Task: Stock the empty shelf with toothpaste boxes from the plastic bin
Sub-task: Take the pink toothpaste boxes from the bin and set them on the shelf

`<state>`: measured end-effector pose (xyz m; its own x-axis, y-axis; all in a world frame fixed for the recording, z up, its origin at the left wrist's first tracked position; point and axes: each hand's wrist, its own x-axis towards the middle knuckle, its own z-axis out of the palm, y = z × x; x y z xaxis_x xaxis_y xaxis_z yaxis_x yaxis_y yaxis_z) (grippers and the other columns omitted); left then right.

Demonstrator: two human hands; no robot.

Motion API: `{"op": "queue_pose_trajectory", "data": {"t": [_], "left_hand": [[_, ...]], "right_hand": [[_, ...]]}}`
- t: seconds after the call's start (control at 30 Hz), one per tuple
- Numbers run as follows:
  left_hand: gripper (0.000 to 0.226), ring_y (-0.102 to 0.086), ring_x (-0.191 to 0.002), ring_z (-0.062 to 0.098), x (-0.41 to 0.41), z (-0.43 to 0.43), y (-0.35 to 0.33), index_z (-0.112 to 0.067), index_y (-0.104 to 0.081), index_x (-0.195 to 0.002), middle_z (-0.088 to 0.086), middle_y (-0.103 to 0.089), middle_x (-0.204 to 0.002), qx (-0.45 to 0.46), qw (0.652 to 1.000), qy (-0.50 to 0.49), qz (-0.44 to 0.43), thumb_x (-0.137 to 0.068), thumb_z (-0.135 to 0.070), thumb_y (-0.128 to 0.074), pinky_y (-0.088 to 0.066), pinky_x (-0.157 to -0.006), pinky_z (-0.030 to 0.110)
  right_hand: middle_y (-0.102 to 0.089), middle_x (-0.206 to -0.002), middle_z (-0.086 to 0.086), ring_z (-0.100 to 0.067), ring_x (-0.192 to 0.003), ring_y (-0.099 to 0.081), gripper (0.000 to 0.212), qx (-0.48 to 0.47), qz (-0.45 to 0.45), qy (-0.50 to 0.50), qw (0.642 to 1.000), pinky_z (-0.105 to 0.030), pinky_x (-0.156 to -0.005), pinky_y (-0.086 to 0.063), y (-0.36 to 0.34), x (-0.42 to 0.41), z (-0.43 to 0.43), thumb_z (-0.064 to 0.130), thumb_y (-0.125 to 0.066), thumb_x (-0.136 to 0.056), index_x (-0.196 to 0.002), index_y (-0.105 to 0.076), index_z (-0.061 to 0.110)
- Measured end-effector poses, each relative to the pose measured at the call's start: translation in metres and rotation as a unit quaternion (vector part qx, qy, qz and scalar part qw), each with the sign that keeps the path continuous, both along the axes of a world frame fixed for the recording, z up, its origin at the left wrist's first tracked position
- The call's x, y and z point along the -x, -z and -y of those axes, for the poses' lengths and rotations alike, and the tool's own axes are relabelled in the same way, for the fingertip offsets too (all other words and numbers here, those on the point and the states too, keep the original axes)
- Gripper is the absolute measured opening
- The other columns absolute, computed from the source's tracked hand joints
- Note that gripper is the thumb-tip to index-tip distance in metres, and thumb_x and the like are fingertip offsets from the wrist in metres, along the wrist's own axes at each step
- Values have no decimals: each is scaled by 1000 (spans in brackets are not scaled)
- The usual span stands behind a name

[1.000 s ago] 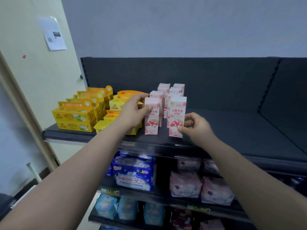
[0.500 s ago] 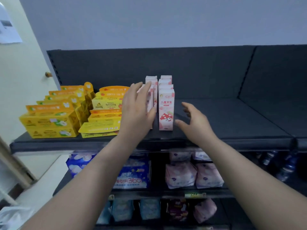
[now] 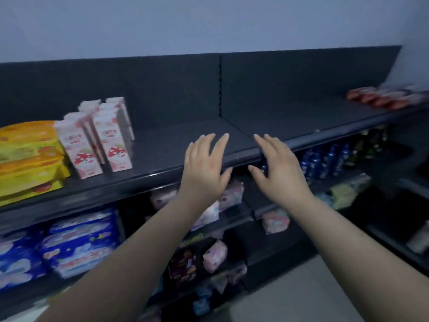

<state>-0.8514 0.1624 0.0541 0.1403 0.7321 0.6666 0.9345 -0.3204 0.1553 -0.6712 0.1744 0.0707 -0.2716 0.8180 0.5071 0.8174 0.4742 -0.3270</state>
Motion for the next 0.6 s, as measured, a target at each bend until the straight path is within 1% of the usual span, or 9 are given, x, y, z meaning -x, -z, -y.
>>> {"op": "queue_pose_trajectory", "data": {"t": [0.17, 0.27, 0.37, 0.47, 0.6], "left_hand": [[66, -45, -124, 33, -133, 4, 12, -13, -41, -140, 12, -50, -131, 37, 996, 77, -22, -81, -30, -65, -30, -109, 50], [68, -42, -127, 30, -210, 15, 19, -15, -38, -143, 11, -47, -135, 41, 990, 133, -30, -83, -33, -64, -25, -112, 48], [68, -39, -129, 28, -283, 32, 25, -17, -33, -145, 8, -44, -136, 49, 979, 194, -32, -85, -34, -61, -22, -114, 46], [67, -38, -130, 27, -349, 52, 30, -17, -33, -145, 8, -43, -137, 60, 965, 255, -28, -86, -32, -61, -20, -114, 45], [67, -38, -130, 28, -424, 72, 37, -17, -33, -145, 9, -43, -138, 74, 942, 323, -47, -86, -33, -61, -19, -113, 44]], "right_hand": [[-33, -152, -10, -29, -141, -26, 67, 23, 23, 126, 991, -40, -116, -22, 13, -137, 45, 31, -61, -89, -148, -30, 19], [-38, -148, -14, -33, -138, -32, 67, 25, 26, 190, 981, -42, -114, -24, 21, -214, 79, 27, -63, -86, -145, -36, 15], [-36, -150, -12, -31, -140, -29, 67, 37, 32, 251, 967, -41, -115, -23, 29, -282, 116, 28, -62, -87, -147, -34, 17], [-31, -153, -8, -28, -142, -24, 67, 53, 30, 310, 949, -39, -116, -20, 37, -341, 153, 31, -60, -90, -148, -29, 21], [-32, -153, -7, -26, -142, -25, 67, 58, 16, 381, 923, -38, -116, -20, 46, -406, 195, 32, -60, -90, -148, -29, 22]]}}
